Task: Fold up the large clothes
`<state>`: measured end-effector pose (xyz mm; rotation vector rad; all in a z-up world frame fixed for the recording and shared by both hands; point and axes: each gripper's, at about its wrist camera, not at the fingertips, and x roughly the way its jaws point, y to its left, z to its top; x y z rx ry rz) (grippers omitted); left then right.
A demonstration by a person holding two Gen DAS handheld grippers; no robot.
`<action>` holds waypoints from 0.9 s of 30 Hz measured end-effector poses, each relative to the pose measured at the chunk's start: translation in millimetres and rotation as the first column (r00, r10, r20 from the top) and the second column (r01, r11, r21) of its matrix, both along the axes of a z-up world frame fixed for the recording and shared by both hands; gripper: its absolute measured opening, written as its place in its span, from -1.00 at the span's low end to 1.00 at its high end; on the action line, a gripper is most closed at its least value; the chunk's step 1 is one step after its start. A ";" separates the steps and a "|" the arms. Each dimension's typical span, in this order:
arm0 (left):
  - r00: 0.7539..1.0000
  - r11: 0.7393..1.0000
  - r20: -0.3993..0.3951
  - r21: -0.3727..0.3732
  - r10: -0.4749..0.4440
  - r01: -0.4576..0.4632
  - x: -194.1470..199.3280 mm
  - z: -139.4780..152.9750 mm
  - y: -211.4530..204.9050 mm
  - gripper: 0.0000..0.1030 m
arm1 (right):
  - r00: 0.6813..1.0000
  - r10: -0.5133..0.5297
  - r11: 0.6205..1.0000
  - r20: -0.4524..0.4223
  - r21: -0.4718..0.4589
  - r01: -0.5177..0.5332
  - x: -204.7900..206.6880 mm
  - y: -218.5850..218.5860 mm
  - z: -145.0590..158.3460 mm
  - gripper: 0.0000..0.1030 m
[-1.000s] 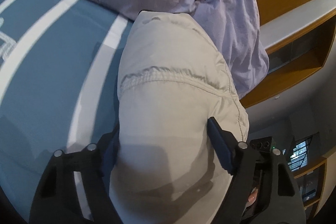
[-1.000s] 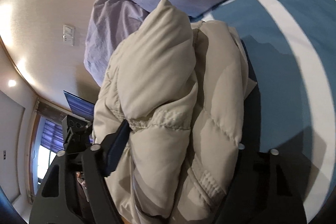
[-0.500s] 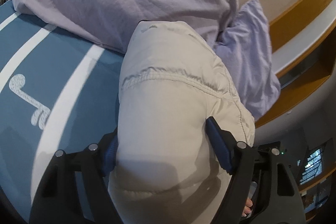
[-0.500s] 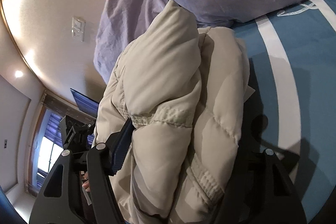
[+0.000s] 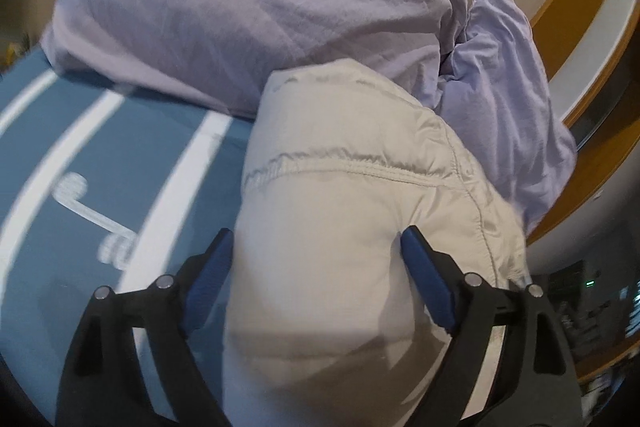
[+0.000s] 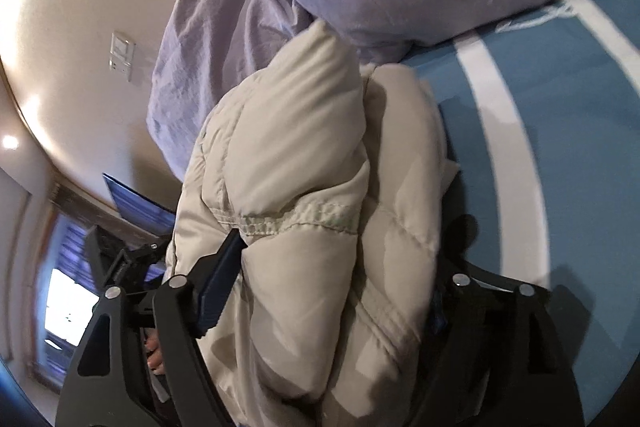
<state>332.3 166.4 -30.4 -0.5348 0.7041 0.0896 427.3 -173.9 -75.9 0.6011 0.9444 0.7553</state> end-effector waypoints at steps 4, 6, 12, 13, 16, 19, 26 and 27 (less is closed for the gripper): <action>1.000 0.996 0.004 0.087 0.023 -0.023 -13.1 12.2 -4.6 0.68 | 0.997 -0.072 0.996 0.029 -0.045 0.073 -10.5 -14.6 12.3 0.54; 1.000 0.993 0.005 0.119 0.027 -0.027 -21.7 16.7 -7.9 0.69 | 0.991 -0.115 0.989 0.067 -0.084 0.120 -21.2 -23.3 21.7 0.54; 1.000 0.978 0.017 0.207 0.022 -0.025 -43.2 26.6 -24.1 0.71 | 0.956 -0.151 0.950 0.253 -0.229 0.211 -50.3 -9.8 58.5 0.53; 1.000 0.974 0.019 0.223 0.019 -0.022 -44.3 28.3 -28.1 0.72 | 0.950 -0.134 0.945 0.282 -0.252 0.208 -54.2 -0.6 64.4 0.52; 1.000 0.961 0.011 0.275 0.008 -0.011 -44.0 30.5 -42.4 0.73 | 0.934 -0.060 0.933 0.353 -0.312 0.178 -66.7 26.9 74.4 0.36; 0.999 0.953 -0.025 0.302 -0.020 0.027 -39.8 23.3 -57.4 0.73 | 0.917 0.021 0.909 0.397 -0.390 0.148 -76.7 51.2 73.5 0.21; 0.998 0.959 -0.044 0.280 -0.039 0.050 -37.3 8.6 -68.3 0.81 | 0.937 0.053 0.868 0.345 -0.480 0.128 -75.0 64.5 37.0 0.01; 0.998 0.958 -0.044 0.281 -0.039 0.050 -37.3 8.0 -69.0 0.83 | 0.939 0.048 0.873 0.341 -0.471 0.127 -74.2 61.9 34.9 0.01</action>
